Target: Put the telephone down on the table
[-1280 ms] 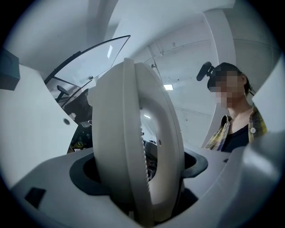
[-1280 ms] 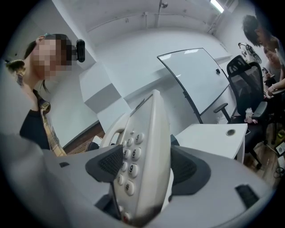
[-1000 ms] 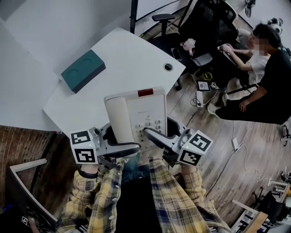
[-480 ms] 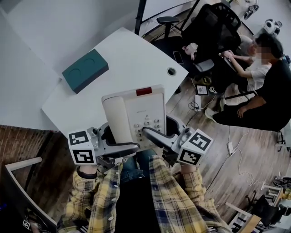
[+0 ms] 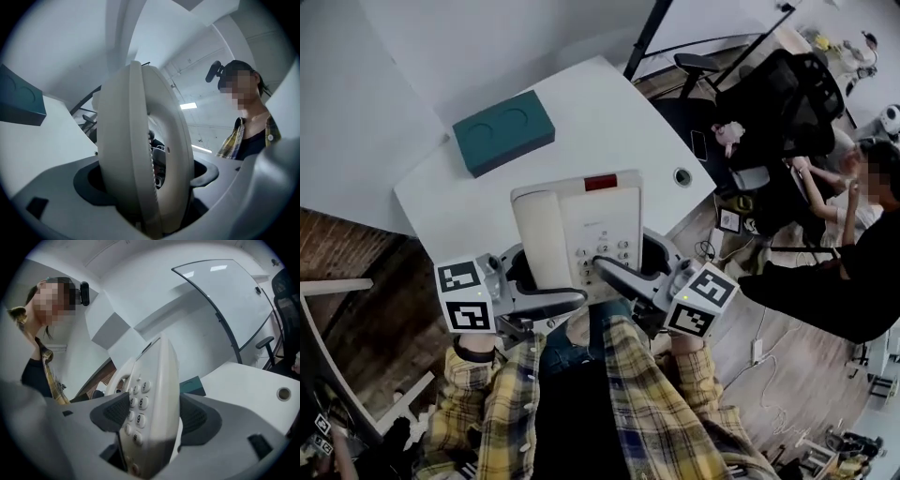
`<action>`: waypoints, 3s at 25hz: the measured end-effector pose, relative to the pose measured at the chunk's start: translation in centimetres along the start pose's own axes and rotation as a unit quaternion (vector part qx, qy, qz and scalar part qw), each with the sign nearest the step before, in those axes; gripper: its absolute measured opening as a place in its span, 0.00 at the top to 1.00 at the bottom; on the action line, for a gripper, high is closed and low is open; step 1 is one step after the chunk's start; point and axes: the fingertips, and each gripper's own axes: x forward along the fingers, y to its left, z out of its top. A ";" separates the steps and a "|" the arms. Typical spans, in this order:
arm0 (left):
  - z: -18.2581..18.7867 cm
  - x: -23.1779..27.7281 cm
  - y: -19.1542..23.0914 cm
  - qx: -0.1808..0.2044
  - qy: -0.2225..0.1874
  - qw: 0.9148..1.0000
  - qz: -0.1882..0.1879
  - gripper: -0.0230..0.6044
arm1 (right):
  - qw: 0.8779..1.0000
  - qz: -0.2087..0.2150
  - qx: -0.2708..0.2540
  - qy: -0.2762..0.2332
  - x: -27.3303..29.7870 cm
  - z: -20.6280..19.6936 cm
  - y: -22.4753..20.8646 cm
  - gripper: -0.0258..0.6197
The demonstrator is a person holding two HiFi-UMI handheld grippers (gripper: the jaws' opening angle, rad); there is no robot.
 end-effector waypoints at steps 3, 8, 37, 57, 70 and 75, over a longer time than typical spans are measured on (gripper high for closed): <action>0.9 0.1 2.1 0.003 -0.036 0.999 0.036 0.26 | 0.999 0.043 -0.011 0.027 1.9 0.6 -1.9 0.50; 3.9 1.1 5.7 0.002 -0.091 0.991 0.102 0.26 | 0.991 0.116 -0.013 0.070 5.1 3.0 -5.6 0.50; 7.6 4.7 9.2 0.009 -0.223 0.941 0.256 0.26 | 0.940 0.293 -0.033 0.171 7.9 6.9 -10.2 0.50; 6.5 4.4 12.0 -0.036 -0.201 0.951 0.233 0.26 | 0.950 0.248 -0.001 0.191 9.0 4.9 -12.5 0.50; 2.6 4.8 16.0 -0.101 -0.175 0.951 0.236 0.26 | 0.953 0.192 0.032 0.232 9.0 0.4 -16.2 0.50; 1.7 4.5 17.5 -0.122 -0.176 0.948 0.237 0.26 | 0.953 0.181 0.036 0.241 9.6 -0.8 -17.3 0.50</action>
